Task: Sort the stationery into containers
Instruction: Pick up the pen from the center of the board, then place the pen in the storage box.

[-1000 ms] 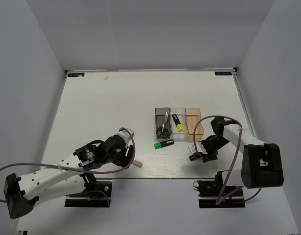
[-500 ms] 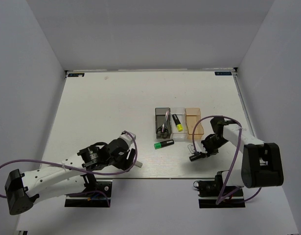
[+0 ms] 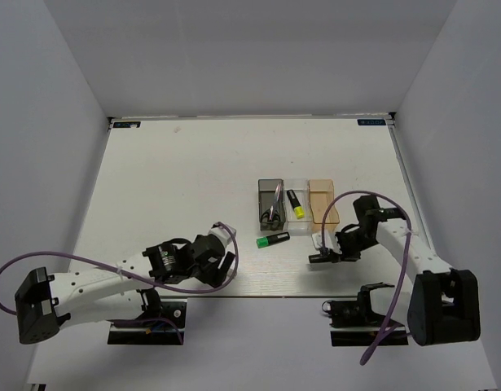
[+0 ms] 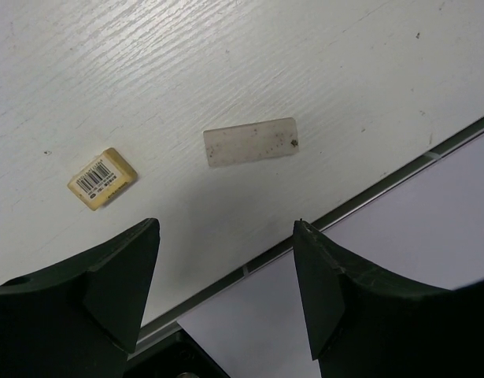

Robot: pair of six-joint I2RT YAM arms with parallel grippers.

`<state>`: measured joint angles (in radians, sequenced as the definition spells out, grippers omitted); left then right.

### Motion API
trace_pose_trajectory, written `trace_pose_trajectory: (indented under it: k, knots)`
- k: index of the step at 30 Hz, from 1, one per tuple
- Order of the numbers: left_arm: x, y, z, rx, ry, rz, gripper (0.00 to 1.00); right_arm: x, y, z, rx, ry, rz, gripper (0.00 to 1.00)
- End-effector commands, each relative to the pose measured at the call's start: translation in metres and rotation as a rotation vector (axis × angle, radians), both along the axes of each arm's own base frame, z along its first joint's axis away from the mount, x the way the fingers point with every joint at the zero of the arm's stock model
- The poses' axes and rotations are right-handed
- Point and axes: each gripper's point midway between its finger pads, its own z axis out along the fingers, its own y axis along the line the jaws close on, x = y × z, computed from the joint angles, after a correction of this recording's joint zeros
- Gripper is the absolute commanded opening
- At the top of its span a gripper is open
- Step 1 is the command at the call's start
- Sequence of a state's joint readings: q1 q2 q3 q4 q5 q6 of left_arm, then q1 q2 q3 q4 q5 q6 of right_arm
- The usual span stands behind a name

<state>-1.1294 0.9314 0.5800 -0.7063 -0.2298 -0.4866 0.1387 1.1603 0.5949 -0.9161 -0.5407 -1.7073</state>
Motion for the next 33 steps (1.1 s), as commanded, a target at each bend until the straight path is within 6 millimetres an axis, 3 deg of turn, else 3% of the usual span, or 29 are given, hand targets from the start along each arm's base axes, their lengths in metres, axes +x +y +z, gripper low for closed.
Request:
trace_pose_trajectory:
  k: [1, 3, 5, 6, 7, 9, 10, 12, 16, 21, 23, 30, 33]
  knots:
    - [0.007, -0.011, 0.009, -0.014, -0.043, -0.011, 0.79, 0.002, 0.036, 0.065, 0.216, 0.036, -0.082, 0.0]
    - [0.008, -0.016, 0.009, -0.001, -0.048, -0.023, 0.79, 0.013, 0.047, 0.093, 0.284, 0.047, -0.156, 0.0]
    - [0.008, -0.02, 0.011, 0.012, -0.058, -0.037, 0.79, 0.018, 0.05, 0.102, 0.29, 0.124, -0.273, 0.0]
    - [0.008, -0.021, 0.01, 0.016, -0.057, -0.043, 0.79, 0.042, 0.054, 0.116, 0.315, 0.064, -0.32, 0.0]
    - [0.007, -0.022, 0.009, 0.022, -0.057, -0.046, 0.79, 0.045, 0.057, 0.122, 0.32, 0.204, -0.504, 0.0]
    - [0.008, -0.024, 0.008, 0.031, -0.058, -0.047, 0.79, 0.071, 0.058, 0.134, 0.335, 0.15, -0.576, 0.0]
    - [0.007, -0.025, 0.007, 0.033, -0.056, -0.053, 0.79, 0.075, 0.061, 0.136, 0.349, 0.26, -0.728, 0.0]
    - [0.006, -0.027, 0.007, 0.037, -0.055, -0.054, 0.79, 0.101, 0.063, 0.143, 0.379, 0.249, -0.859, 0.0]
    - [0.007, -0.031, 0.01, 0.039, -0.06, -0.058, 0.79, 0.13, 0.077, 0.164, 0.432, 0.396, -1.109, 0.0]
    - [0.007, -0.035, 0.013, 0.039, -0.073, -0.062, 0.79, 0.145, 0.093, 0.141, 0.385, 0.58, -1.289, 0.0]
    - [0.008, -0.039, 0.015, 0.04, -0.08, -0.068, 0.79, 0.15, 0.095, 0.137, 0.381, 0.578, -1.315, 0.0]
    - [0.02, -0.06, 0.02, 0.03, -0.14, -0.114, 0.83, 0.155, 0.09, 0.09, 0.232, 0.507, -1.364, 0.0]
    - [0.027, -0.068, 0.019, 0.048, -0.169, -0.142, 0.84, 0.158, 0.088, 0.079, 0.203, 0.477, -1.362, 0.23]
